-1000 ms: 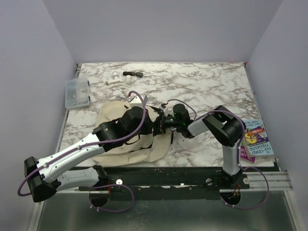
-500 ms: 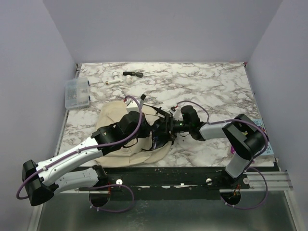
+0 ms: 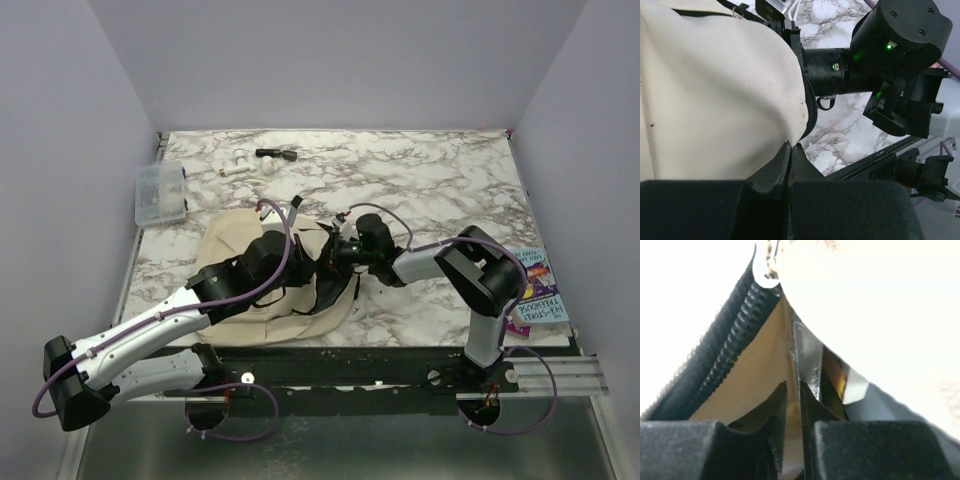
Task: Pack the student bag
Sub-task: Place the book in the student bag, then pick up the book from the center of the board.
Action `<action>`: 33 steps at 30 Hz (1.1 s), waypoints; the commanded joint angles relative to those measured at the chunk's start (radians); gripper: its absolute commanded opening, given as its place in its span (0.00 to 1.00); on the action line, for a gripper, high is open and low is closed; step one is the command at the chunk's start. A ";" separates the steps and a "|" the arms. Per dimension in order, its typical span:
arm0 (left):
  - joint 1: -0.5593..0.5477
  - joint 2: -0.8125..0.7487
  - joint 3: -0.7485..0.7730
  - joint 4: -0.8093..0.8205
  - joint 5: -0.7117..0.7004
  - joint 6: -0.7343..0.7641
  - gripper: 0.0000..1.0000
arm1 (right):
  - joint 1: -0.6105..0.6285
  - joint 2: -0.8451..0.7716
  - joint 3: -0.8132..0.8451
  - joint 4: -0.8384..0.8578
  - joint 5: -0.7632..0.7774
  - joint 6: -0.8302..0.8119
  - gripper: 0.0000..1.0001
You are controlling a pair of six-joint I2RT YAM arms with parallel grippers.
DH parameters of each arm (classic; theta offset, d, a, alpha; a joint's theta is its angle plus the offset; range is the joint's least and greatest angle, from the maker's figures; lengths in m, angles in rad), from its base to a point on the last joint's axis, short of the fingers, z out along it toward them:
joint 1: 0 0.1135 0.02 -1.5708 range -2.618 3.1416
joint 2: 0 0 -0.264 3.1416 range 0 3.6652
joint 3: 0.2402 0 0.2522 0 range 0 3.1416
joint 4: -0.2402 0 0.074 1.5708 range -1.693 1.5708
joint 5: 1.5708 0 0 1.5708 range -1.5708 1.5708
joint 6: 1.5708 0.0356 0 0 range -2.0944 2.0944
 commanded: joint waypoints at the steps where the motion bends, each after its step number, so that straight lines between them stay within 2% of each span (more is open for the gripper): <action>1: 0.010 -0.052 -0.033 -0.002 -0.010 -0.007 0.00 | 0.002 0.021 0.069 0.172 0.009 0.081 0.23; 6: 0.021 -0.077 -0.068 -0.004 -0.025 -0.018 0.00 | -0.036 -0.066 -0.038 0.045 0.003 -0.014 0.40; 9: 0.034 -0.072 -0.077 -0.004 -0.022 -0.015 0.00 | -0.048 -0.138 -0.094 -0.063 0.023 -0.098 0.46; 12: 0.042 -0.068 -0.079 0.000 -0.011 -0.012 0.00 | -0.049 -0.204 -0.108 -0.190 0.044 -0.180 0.47; 15: 0.050 -0.054 -0.079 0.003 0.013 -0.015 0.00 | -0.049 -0.297 -0.085 -0.402 0.126 -0.316 0.52; 20: 0.059 -0.005 -0.092 0.014 0.109 -0.035 0.00 | -0.069 -0.469 0.022 -0.857 0.375 -0.572 0.64; 24: 0.080 0.045 -0.097 0.050 0.216 -0.020 0.00 | -0.187 -0.611 0.058 -1.089 0.505 -0.686 0.67; 27: 0.092 0.082 -0.075 0.070 0.301 0.019 0.00 | -0.366 -0.718 0.045 -1.180 0.530 -0.736 0.71; 30: 0.101 0.101 -0.062 0.072 0.349 0.043 0.19 | -0.570 -0.760 0.046 -1.240 0.573 -0.738 0.83; 32: 0.109 0.094 -0.060 0.080 0.380 0.047 0.38 | -0.704 -0.760 0.048 -1.254 0.584 -0.722 0.96; 33: 0.112 0.085 -0.058 0.087 0.399 0.053 0.46 | -0.776 -0.759 0.044 -1.249 0.575 -0.716 0.97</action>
